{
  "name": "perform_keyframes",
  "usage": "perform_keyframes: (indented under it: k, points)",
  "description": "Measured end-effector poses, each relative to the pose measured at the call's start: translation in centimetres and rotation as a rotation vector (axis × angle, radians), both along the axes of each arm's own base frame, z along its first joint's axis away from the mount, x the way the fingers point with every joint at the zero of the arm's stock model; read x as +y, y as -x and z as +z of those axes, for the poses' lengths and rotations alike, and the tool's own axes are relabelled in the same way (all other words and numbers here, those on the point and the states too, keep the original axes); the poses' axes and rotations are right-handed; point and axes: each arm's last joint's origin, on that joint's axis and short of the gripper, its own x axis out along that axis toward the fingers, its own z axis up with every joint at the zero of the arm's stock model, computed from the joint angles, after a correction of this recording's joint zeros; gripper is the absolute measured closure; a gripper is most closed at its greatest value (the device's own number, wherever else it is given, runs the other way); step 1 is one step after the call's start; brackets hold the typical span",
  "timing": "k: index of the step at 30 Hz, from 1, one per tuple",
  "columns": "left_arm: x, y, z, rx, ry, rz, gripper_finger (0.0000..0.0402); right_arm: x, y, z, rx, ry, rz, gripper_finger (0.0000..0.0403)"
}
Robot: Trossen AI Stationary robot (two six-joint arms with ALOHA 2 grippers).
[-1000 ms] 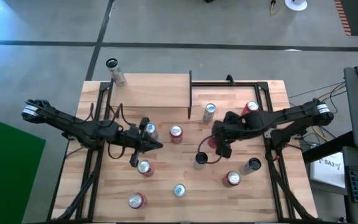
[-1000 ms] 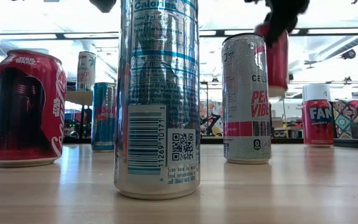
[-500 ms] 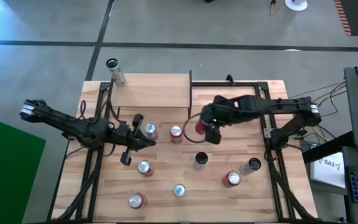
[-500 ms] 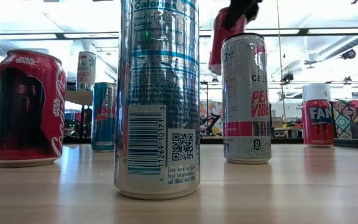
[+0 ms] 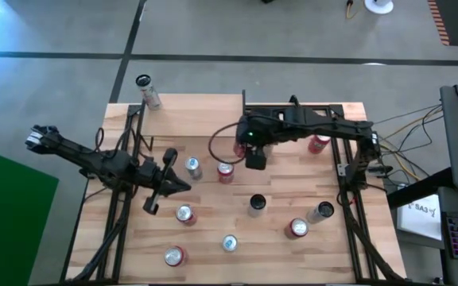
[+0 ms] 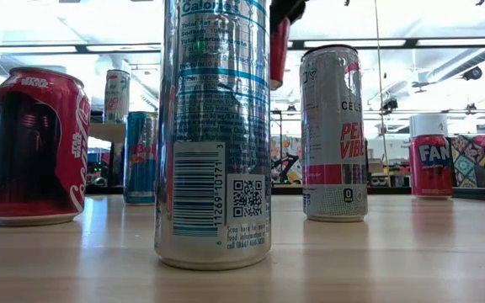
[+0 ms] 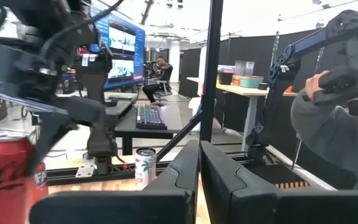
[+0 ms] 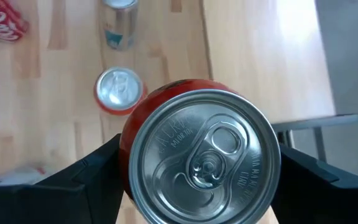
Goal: Place canned beverage on shelf
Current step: Put the red black soda can on the shelf
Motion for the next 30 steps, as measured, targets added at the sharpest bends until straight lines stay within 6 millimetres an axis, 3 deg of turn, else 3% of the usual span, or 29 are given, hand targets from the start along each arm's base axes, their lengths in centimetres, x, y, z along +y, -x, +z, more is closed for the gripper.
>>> perform_keyframes:
  k: [7, 20, 30]
  points:
    - [0.0, 0.1, 0.1, -0.008, -0.012, 0.000, 0.0402, -2.0, -2.1, 0.2, -0.054, 0.016, 0.034, 0.0109]
    - [0.6, 1.6, 1.1, -0.070, -0.024, 0.008, 0.0402, -6.7, -6.2, -2.5, -0.044, 0.026, 0.065, 0.0109]
    - [0.9, 2.6, 1.5, -0.085, -0.034, 0.011, 0.0402, -9.0, -6.6, -2.6, -0.115, 0.002, 0.066, 0.0109]
